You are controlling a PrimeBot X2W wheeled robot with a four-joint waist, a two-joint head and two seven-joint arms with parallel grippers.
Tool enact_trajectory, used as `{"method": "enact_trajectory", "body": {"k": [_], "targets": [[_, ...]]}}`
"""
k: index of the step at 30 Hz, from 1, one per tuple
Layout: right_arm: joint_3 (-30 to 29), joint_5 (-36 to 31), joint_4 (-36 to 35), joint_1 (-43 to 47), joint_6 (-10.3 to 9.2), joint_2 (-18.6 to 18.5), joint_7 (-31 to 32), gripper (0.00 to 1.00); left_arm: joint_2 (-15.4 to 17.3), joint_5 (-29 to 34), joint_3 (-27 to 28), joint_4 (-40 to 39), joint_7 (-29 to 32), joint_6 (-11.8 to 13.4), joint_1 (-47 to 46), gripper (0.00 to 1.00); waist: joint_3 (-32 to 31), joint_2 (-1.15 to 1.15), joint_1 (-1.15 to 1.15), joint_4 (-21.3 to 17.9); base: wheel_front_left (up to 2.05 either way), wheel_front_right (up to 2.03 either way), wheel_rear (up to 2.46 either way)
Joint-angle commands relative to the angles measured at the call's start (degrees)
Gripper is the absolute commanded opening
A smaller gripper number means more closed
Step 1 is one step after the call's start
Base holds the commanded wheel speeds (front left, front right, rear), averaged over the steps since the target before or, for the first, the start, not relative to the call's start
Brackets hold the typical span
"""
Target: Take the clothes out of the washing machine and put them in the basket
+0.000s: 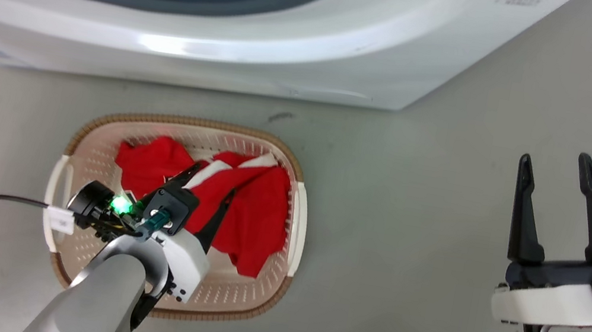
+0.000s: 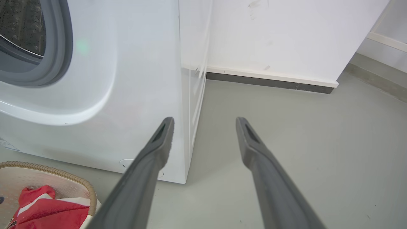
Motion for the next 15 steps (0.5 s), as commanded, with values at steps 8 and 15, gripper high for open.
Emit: {"method": "enact_trajectory", "body": {"k": [8, 15], "targets": [[-1.84, -0.57, 1.67, 3.93, -0.06, 0.01, -0.11, 1.0, -0.16, -0.52, 4.61, -11.23, -0.13, 1.77, 6.5, 1.0, -13.11, 0.0, 0.0, 4.44, 0.0, 0.0, 0.0], [-2.14, -0.26, 2.43, 7.23, -0.06, 0.0, -0.11, 1.0, 0.53, -0.79, 9.89, -21.46, -0.13, 3.32, 13.21, 1.0, -20.67, 0.0, 0.0, 6.64, 0.0, 0.0, 0.0]]}}
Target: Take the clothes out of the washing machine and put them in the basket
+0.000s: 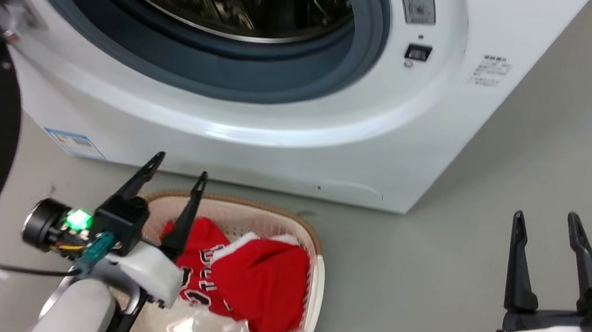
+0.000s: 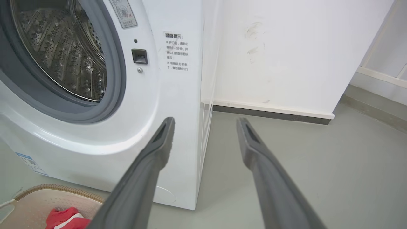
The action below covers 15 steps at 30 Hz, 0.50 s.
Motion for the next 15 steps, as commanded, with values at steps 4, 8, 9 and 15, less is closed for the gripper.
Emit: {"method": "enact_trajectory", "body": {"k": [4, 8, 9, 15], "targets": [[-0.23, 0.83, 0.09, 2.7, -0.06, 0.0, -0.11, 1.0, -0.34, -0.34, 3.41, -5.05, -0.13, 1.04, 4.77, 1.0, -7.07, 0.0, 0.01, 2.52, 0.0, 0.0, 0.0], [0.13, 0.66, -0.79, 4.76, -0.06, 0.0, -0.11, 1.0, -1.58, -1.08, 6.24, -10.78, -0.14, 0.12, 8.74, 1.0, -9.43, 0.0, 0.01, 2.79, 0.0, 0.0, 0.0], [0.48, 0.13, -1.26, 5.22, -0.06, 0.0, -0.1, 1.0, -2.04, -1.41, 7.32, -12.31, -0.13, 0.18, 9.92, 1.0, -9.89, 0.0, 0.01, 2.82, 0.0, 0.0, 0.0], [1.44, 0.03, -3.32, 8.17, -0.06, 0.0, -0.11, 1.0, -4.54, 0.4, 11.46, -17.58, -0.13, 1.04, 16.1, 1.0, -12.93, 0.0, 0.01, 2.5, 0.0, 0.0, 0.0]]}}
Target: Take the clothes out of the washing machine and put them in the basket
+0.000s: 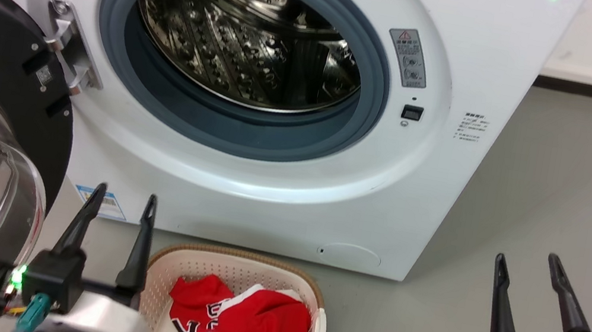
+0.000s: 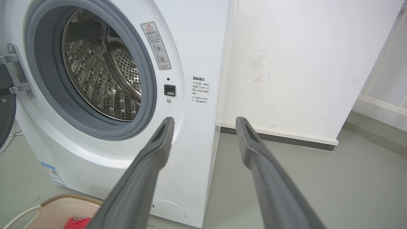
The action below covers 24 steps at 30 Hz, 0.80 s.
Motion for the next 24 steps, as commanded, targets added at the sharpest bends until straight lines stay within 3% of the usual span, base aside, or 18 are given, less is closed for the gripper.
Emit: {"method": "enact_trajectory", "body": {"k": [1, 11, 24], "targets": [[0.22, 0.3, -0.34, 1.25, -0.06, 0.01, -0.1, 1.0, -0.53, 0.58, 0.73, -0.56, -0.13, 0.45, 1.93, 1.0, -1.53, 0.0, 0.02, -0.26, 0.0, 0.0, 0.0], [0.86, 2.23, -0.88, 5.51, -0.06, 0.01, -0.1, 1.0, -3.5, 3.47, 1.6, -1.86, -0.13, 2.47, 9.47, 1.0, -5.84, 0.0, 0.02, -1.41, 0.0, 0.0, 0.0], [0.62, 4.88, 0.62, 5.84, -0.06, 0.01, -0.11, 1.0, -4.09, 4.9, 1.14, 0.45, -0.13, 2.88, 9.5, 1.0, -5.79, 0.0, 0.02, -2.88, 0.0, 0.0, 0.0]]}}
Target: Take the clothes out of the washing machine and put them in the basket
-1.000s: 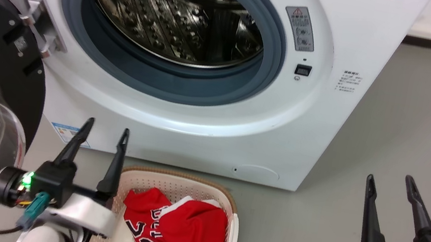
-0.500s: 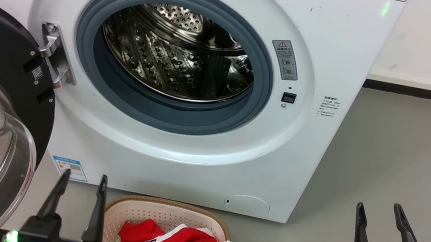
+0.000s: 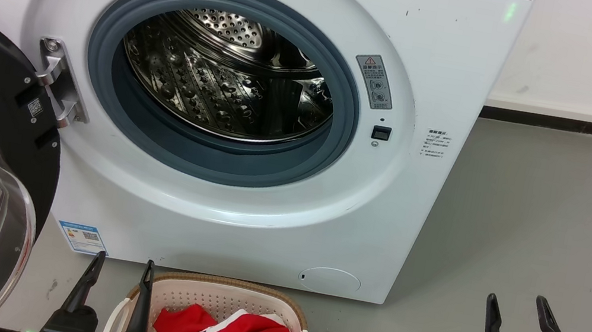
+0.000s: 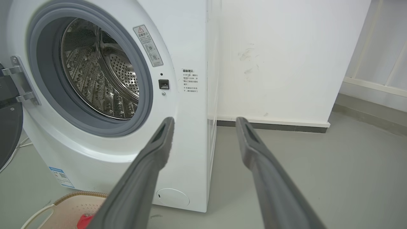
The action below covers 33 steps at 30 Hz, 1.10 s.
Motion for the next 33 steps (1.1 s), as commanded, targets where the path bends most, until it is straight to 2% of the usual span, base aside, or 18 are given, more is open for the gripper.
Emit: {"method": "enact_trajectory", "body": {"k": [1, 15, 16, 19, 33], "targets": [[0.11, 0.33, 0.18, -0.42, -0.06, 0.01, -0.1, 1.0, -0.16, -0.44, 0.21, 0.18, -0.14, 0.1, -0.28, 1.0, 0.11, 0.0, 0.0, -0.12, 0.0, 0.0, 0.0], [0.23, -0.47, 0.44, -0.98, -0.06, 0.01, -0.11, 1.0, -0.46, 0.06, 0.7, -1.13, -0.13, 0.94, -1.42, 1.0, 0.72, 0.0, 0.0, -0.38, 0.0, 0.0, 0.0], [0.28, -0.56, 0.51, -0.43, 0.0, 0.01, 0.0, 0.0, -0.32, -0.13, 0.57, -0.85, -0.01, 0.62, -0.52, 0.0, 0.72, 0.0, 0.0, -0.39, 0.0, 0.0, 0.0], [0.39, -0.48, 1.99, 0.31, 0.01, 0.03, 0.07, 0.0, -0.42, -0.25, 0.56, 0.78, 0.11, 0.47, 0.11, 0.0, 0.73, 0.0, 0.0, -0.4, 0.0, 0.0, 0.0], [0.58, 17.57, 3.68, -2.19, 0.0, -0.91, 3.08, 0.0, -0.63, -17.34, 2.25, 2.76, 4.17, -1.23, -2.76, 0.0, 0.76, 0.0, 0.0, -0.28, 0.0, 0.0, 0.0]]}}
